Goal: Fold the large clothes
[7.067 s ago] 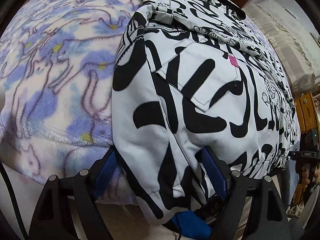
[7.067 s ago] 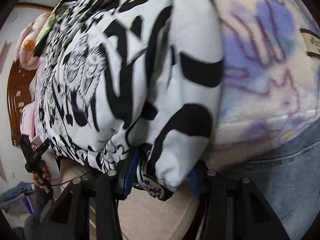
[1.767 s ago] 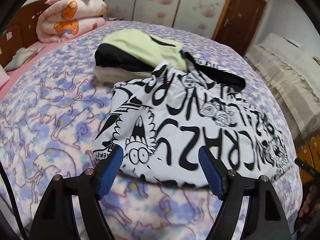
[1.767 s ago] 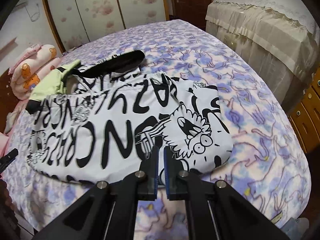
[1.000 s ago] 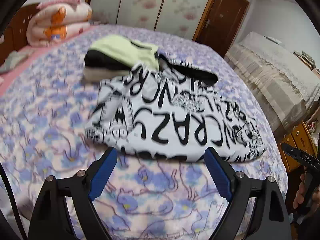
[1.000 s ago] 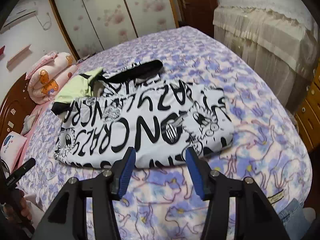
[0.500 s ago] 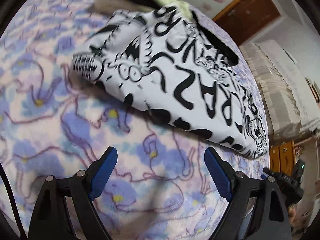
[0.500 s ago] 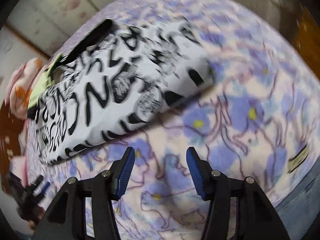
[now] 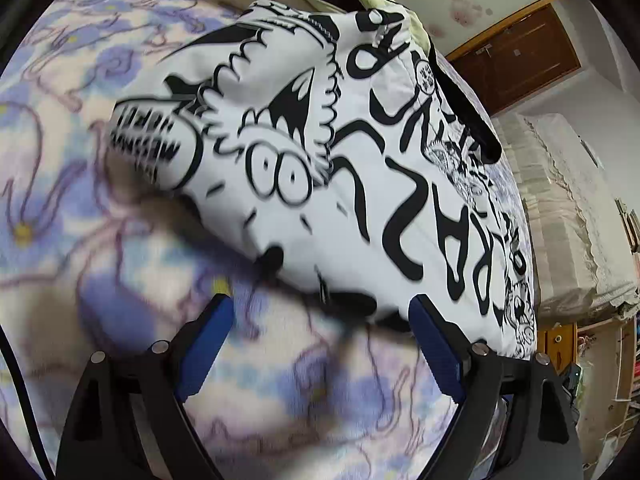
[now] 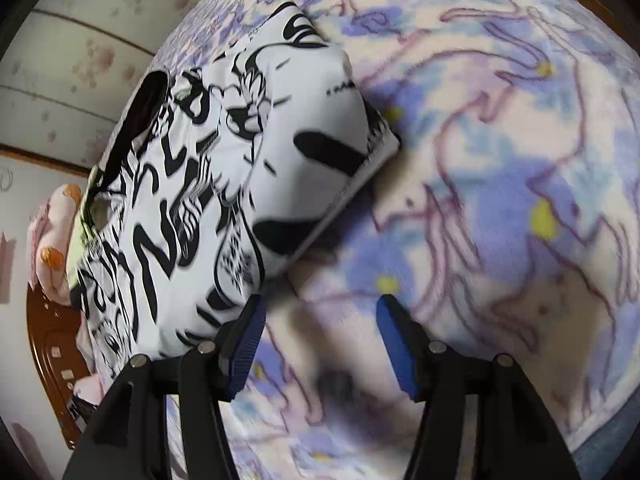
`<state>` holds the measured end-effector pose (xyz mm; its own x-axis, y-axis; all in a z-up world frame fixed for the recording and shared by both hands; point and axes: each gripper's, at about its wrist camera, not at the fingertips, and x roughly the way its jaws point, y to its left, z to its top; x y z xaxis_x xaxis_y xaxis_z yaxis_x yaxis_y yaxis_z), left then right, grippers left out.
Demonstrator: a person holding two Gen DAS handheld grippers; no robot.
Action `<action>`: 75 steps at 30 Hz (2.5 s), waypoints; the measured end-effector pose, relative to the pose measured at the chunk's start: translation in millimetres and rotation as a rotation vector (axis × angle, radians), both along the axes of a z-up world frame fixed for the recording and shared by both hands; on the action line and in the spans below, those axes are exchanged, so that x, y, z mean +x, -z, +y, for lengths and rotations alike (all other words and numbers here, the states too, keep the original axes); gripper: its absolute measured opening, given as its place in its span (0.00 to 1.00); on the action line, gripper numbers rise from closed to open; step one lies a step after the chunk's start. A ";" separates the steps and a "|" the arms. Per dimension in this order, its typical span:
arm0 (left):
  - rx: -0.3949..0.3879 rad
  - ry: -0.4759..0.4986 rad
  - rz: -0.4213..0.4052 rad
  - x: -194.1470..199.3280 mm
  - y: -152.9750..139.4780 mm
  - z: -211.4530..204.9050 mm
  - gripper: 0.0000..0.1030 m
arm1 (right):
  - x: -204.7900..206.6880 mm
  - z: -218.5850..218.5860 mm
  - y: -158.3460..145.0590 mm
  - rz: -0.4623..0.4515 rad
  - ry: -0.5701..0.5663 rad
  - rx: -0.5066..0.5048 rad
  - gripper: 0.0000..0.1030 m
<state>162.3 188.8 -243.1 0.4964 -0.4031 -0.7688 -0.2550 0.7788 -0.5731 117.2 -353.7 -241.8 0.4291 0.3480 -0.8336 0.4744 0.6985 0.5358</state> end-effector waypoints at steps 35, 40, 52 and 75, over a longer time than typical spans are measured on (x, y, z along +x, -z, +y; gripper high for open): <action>0.076 -0.121 -0.034 50.9 8.5 18.1 0.52 | 62.7 -11.8 13.5 -0.118 0.120 0.019 0.56; 0.034 -0.143 -0.051 48.8 -5.2 20.3 0.13 | 60.7 -5.9 -0.4 -0.140 0.067 -0.037 0.24; 0.109 -0.100 -0.040 20.7 -56.2 16.2 0.10 | 42.6 10.9 -53.7 -0.125 0.011 -0.129 0.16; 0.191 0.031 0.116 -8.1 -47.0 16.1 0.43 | 17.8 9.3 -38.4 0.101 -0.105 -0.166 0.35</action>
<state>154.1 205.0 -196.0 0.3903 -0.2582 -0.8838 -0.2848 0.8789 -0.3826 135.0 -344.4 -203.4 0.3088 0.2411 -0.9201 0.4397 0.8216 0.3629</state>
